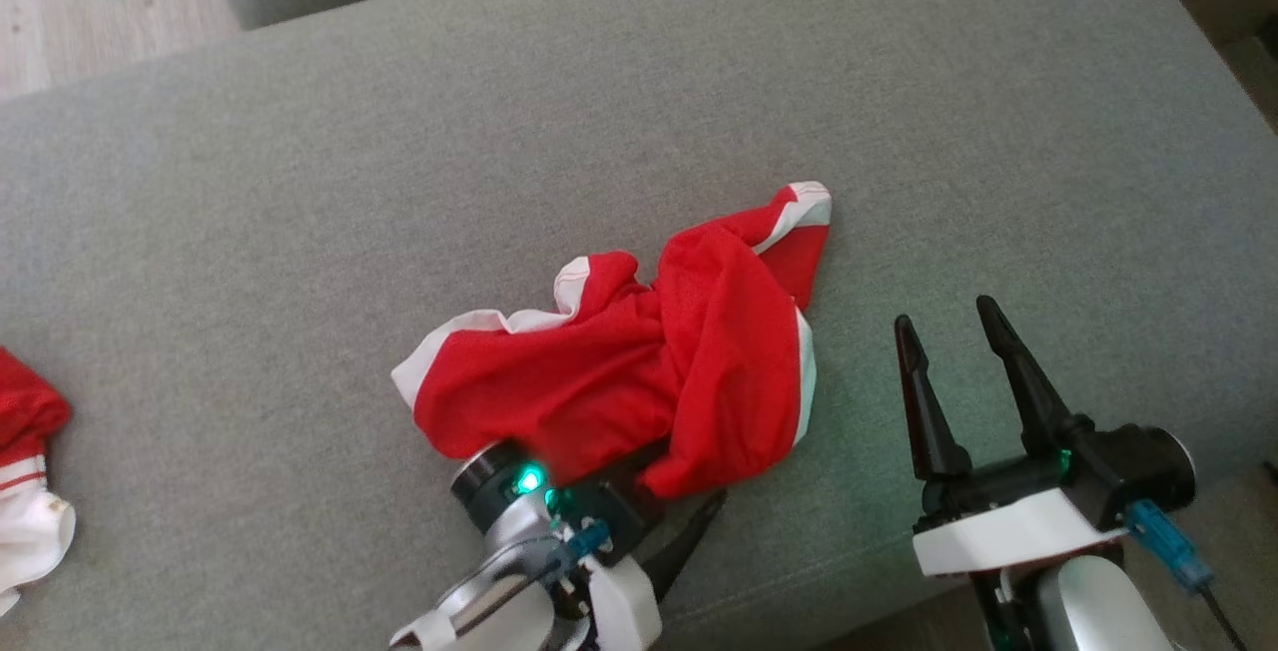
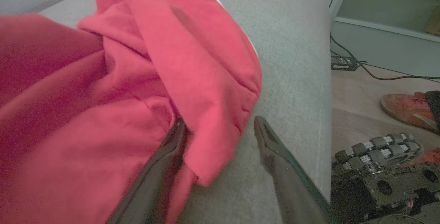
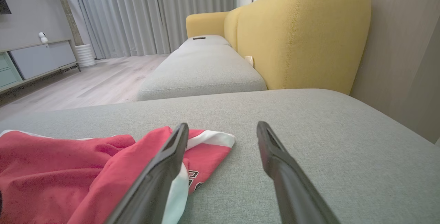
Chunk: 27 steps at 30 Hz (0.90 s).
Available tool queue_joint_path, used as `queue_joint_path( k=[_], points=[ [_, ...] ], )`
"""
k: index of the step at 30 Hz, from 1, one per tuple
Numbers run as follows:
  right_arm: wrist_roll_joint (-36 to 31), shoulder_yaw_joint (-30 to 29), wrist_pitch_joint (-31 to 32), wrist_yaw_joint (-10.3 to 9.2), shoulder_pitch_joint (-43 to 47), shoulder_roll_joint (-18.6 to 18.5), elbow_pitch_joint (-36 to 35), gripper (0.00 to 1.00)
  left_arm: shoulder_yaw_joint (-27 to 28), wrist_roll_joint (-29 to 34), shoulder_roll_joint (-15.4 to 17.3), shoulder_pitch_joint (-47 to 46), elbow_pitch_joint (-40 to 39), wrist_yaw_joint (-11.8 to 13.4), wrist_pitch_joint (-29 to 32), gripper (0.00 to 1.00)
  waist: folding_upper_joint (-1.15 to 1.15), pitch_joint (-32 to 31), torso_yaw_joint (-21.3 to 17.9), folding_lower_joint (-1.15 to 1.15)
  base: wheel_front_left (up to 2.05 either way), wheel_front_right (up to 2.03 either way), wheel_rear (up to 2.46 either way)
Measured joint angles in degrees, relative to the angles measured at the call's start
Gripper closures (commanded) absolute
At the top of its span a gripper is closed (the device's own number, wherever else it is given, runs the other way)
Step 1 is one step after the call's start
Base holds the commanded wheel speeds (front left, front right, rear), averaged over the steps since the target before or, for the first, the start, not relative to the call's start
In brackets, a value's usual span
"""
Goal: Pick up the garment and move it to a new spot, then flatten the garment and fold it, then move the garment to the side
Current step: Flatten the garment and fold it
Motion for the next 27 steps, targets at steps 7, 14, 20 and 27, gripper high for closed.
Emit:
queue_joint_path(
  k=[7,14,20,27],
  points=[
    [0.00,-0.54,0.00,0.00,-0.03,0.00,-0.19,0.00,-1.00,-4.24,0.08,-3.02,-5.19,-0.03,0.01,1.00,0.00,0.42,0.95,0.00,0.00,0.00,0.00],
    [0.31,-0.34,0.00,0.00,0.01,0.00,0.01,0.00,0.43,-11.22,0.02,-5.52,-20.29,-0.10,0.00,1.00,0.00,-2.34,2.22,0.00,0.00,0.00,0.00],
    [0.52,0.35,0.00,0.00,0.11,-0.01,0.23,0.00,6.90,-16.66,1.88,-10.61,-21.75,-0.48,-0.07,1.00,0.00,-4.94,2.63,-0.01,0.00,0.00,0.00],
    [0.43,0.03,0.00,0.00,0.22,0.00,0.01,0.00,9.44,-18.33,5.92,-7.37,-8.98,-0.44,0.00,0.25,0.00,-4.08,3.58,-0.01,0.00,0.00,0.00]
  ],
)
